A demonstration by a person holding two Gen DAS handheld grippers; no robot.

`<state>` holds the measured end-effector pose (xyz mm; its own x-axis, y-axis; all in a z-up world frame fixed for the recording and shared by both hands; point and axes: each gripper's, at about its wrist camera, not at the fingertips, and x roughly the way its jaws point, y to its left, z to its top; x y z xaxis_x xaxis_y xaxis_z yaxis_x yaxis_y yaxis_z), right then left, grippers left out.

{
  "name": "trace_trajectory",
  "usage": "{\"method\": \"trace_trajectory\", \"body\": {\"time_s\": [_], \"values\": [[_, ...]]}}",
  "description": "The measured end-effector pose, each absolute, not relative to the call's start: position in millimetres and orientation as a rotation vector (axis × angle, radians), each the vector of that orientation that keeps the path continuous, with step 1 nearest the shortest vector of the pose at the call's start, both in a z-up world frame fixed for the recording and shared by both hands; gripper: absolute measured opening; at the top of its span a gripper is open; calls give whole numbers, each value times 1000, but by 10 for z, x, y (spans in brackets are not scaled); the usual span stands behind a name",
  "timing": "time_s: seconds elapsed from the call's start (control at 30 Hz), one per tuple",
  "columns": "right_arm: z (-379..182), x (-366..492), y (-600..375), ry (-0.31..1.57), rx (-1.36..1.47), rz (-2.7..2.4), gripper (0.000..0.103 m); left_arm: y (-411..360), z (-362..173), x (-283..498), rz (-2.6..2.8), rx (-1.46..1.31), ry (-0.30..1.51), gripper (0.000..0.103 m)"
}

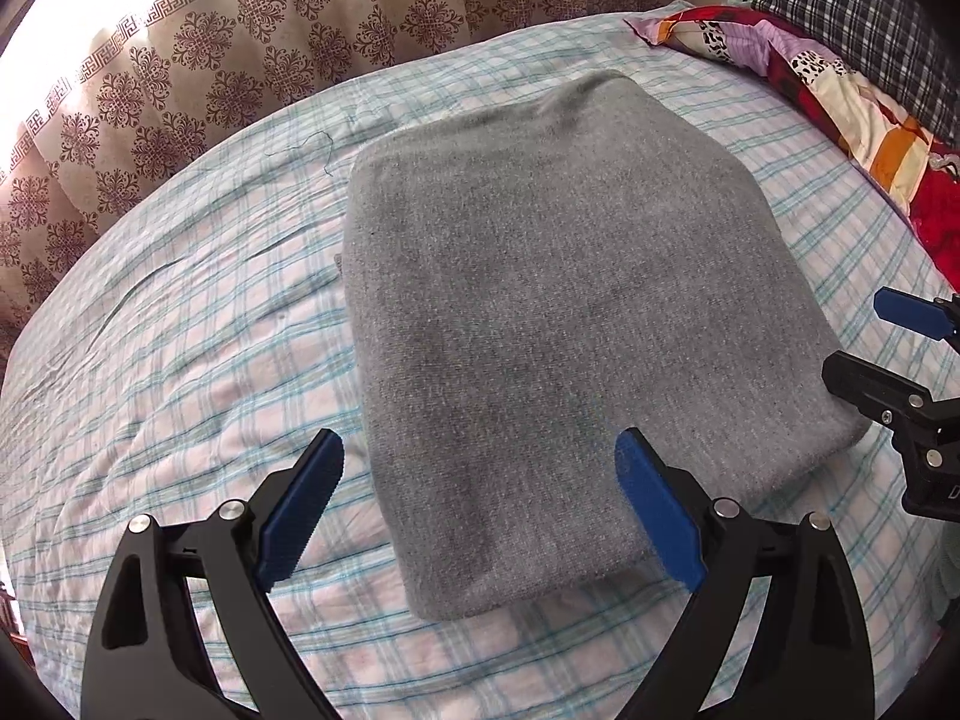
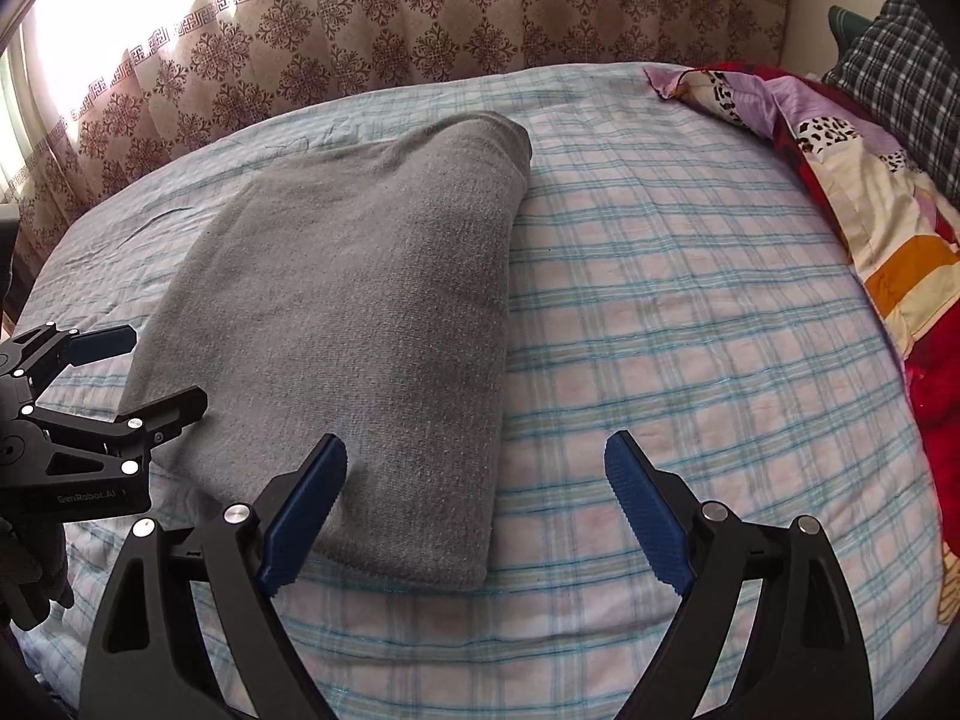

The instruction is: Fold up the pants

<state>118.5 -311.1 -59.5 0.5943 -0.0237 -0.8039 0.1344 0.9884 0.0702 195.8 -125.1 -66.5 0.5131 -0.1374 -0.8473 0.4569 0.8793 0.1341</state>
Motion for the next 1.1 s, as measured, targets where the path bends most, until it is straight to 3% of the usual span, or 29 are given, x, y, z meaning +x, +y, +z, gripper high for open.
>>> {"method": "trace_trajectory", "body": {"time_s": [0.5,1.1], "values": [[-117,605,-3088,804,176,-166,88,-1209,-74,1326,-325,349,790,98],[-82,518,-2880,754,109,-154,88,-1064,99,1059,-266,344,723,100]]}}
